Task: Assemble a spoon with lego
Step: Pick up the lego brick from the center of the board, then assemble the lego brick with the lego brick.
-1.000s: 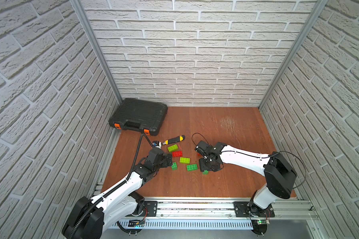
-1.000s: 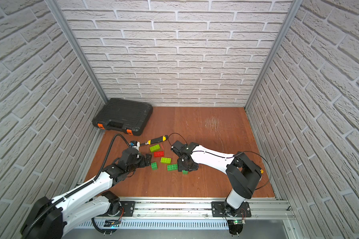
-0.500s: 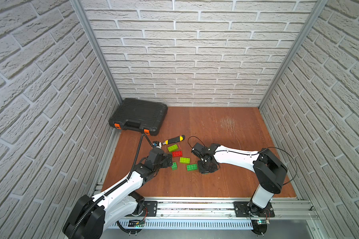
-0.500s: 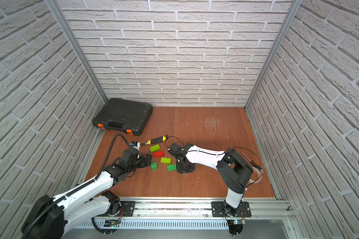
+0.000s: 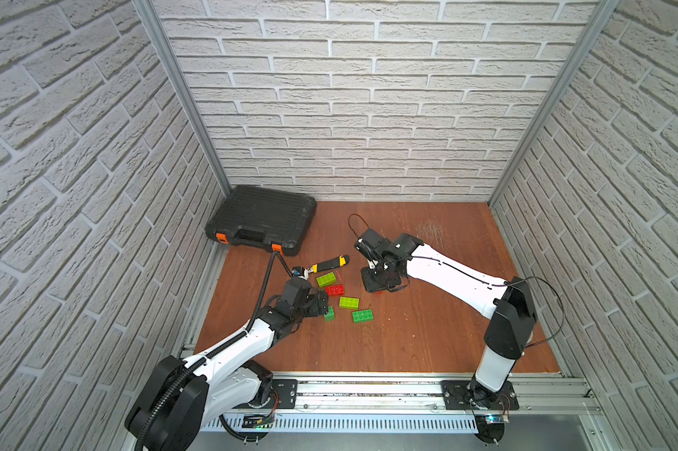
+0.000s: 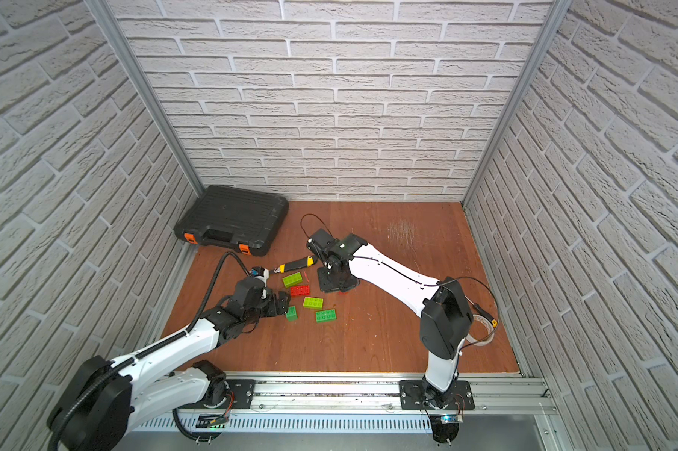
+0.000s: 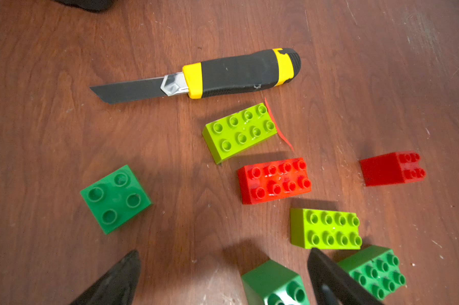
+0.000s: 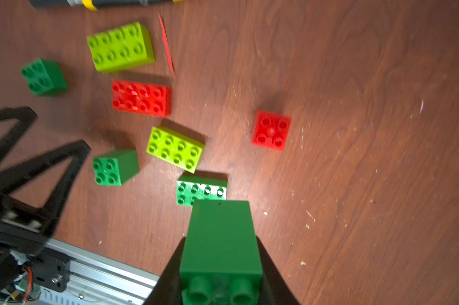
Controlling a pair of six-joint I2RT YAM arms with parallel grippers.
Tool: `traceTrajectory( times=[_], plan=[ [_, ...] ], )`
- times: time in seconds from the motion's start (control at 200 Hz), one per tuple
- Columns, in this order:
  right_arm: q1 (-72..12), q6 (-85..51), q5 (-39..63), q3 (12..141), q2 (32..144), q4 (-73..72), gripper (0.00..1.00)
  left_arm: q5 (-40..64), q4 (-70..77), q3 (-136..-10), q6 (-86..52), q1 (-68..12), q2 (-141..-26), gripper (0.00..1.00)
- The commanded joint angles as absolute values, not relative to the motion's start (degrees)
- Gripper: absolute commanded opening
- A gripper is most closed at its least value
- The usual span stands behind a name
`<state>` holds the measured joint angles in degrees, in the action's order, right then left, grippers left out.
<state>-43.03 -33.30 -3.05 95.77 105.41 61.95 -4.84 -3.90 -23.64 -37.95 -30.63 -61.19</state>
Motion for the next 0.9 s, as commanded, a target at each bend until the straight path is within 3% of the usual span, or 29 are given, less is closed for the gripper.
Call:
traceTrajectory(
  times=[0.0,0.4,0.89],
  plan=[
    [-40.96,-28.62,-1.78,98.44,109.86,65.64,0.25,-2.95,-1.4,-24.52,-36.79,-29.4,-61.94,0.98],
    [-36.3,-25.49,-0.44,102.24,117.97,65.64,0.25,-0.88,0.94,-24.08,-36.9,-26.91,-65.26,0.98],
    [-34.9,-27.31,0.26,101.52,119.02,65.53,0.25,0.46,3.77,-24.3,-37.09,-25.93,-69.71,0.98]
  ],
)
